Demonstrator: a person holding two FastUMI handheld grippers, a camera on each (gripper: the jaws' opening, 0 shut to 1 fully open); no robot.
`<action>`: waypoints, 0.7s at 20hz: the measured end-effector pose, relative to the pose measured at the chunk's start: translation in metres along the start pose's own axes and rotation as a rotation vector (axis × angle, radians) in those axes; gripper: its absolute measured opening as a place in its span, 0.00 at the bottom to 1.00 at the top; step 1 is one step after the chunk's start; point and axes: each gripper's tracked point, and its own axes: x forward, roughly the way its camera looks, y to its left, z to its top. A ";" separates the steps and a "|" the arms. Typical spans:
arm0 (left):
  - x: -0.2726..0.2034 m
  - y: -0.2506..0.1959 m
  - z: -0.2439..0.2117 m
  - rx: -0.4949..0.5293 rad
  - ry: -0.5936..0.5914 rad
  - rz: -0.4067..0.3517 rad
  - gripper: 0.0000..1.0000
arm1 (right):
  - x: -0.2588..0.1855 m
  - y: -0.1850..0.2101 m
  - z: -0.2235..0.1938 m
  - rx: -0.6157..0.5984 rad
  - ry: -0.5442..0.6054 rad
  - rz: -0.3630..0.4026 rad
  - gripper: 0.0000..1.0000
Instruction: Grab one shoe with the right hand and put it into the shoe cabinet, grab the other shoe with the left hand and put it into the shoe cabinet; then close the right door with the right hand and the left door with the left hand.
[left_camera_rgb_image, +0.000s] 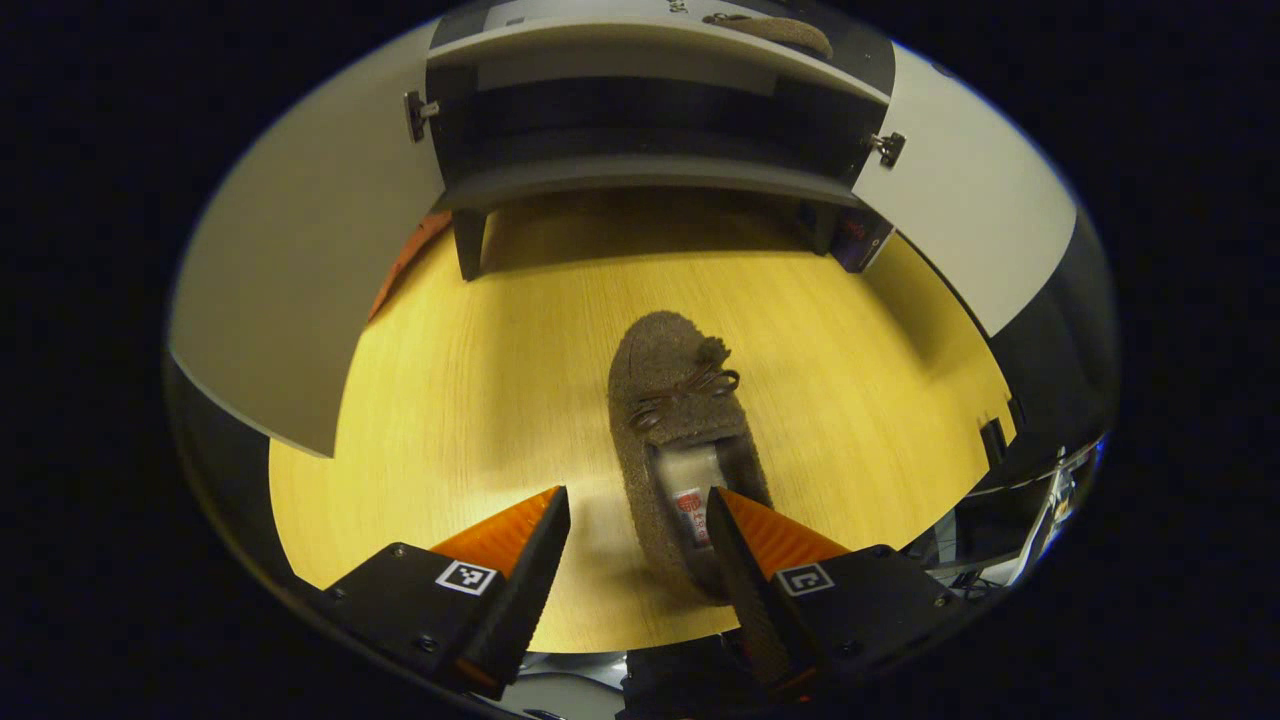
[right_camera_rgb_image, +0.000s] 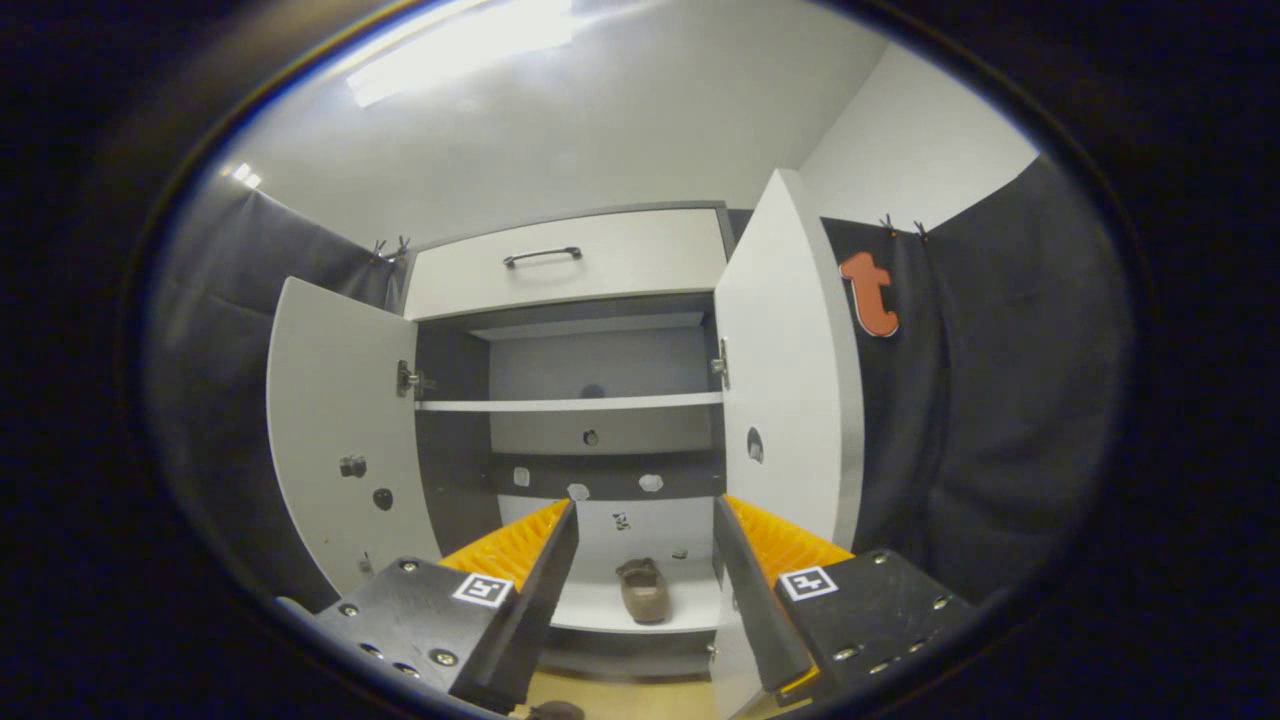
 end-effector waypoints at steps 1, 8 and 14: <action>0.003 0.002 0.000 -0.007 0.011 -0.009 0.84 | -0.004 -0.004 0.001 -0.006 -0.002 -0.011 0.78; 0.029 0.002 -0.013 -0.069 0.105 -0.012 0.29 | -0.021 -0.026 0.012 -0.036 -0.035 -0.083 0.82; 0.030 0.006 -0.009 -0.076 0.122 0.056 0.01 | -0.025 -0.033 0.010 -0.069 -0.045 -0.101 0.82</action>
